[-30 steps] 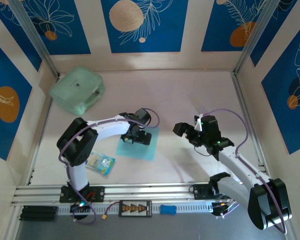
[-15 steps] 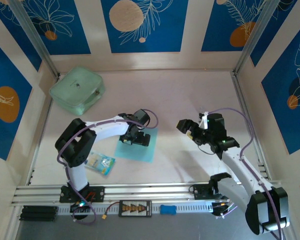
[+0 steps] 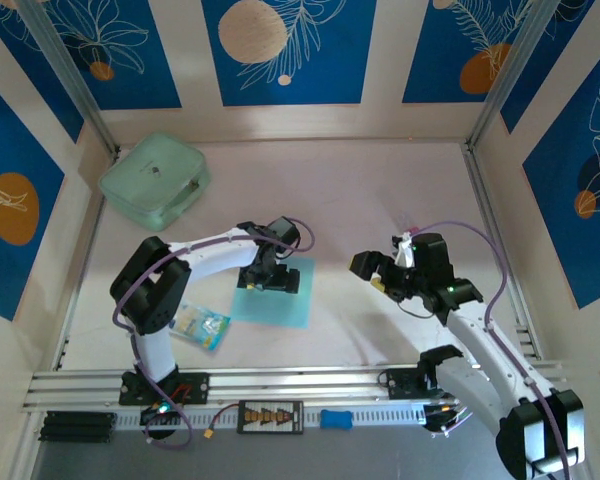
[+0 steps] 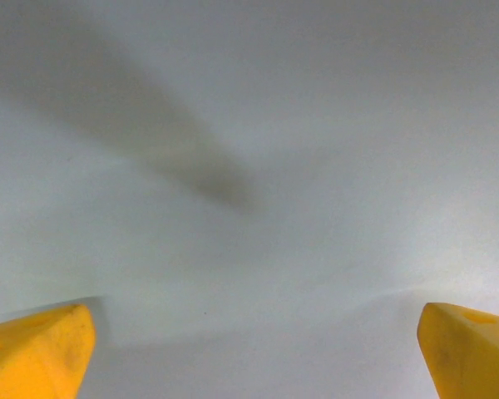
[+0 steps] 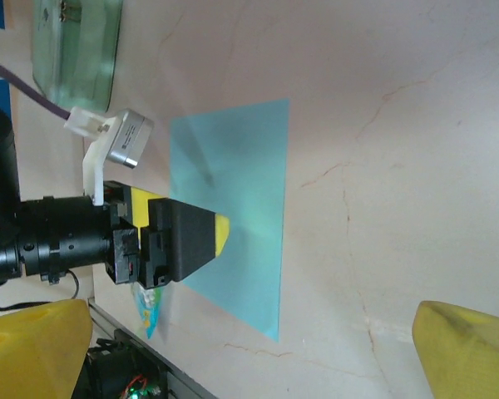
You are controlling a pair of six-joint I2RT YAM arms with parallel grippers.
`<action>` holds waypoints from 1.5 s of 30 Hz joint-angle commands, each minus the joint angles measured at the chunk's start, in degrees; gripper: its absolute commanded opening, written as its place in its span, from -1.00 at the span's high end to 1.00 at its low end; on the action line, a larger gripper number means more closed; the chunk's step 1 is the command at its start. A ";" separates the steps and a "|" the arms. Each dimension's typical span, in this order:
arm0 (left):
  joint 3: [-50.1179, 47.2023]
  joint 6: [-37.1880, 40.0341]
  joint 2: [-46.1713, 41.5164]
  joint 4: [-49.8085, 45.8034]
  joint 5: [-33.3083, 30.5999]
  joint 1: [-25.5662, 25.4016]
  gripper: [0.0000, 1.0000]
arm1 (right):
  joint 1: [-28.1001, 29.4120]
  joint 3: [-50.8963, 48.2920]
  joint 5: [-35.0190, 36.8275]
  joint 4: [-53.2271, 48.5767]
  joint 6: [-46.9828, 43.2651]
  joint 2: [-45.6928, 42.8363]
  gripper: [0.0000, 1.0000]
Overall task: Fold a paper plane with a square sheet of paper (pick it up from the middle)
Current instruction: Move the square sheet of paper to the center of the table, then first fold the square sheet of paper in half at the center of the table.
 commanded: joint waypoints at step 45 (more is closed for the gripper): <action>4.12 -0.20 10.68 -4.48 2.31 -0.06 -0.98 | 4.92 3.69 3.28 -5.33 -2.12 3.13 -0.98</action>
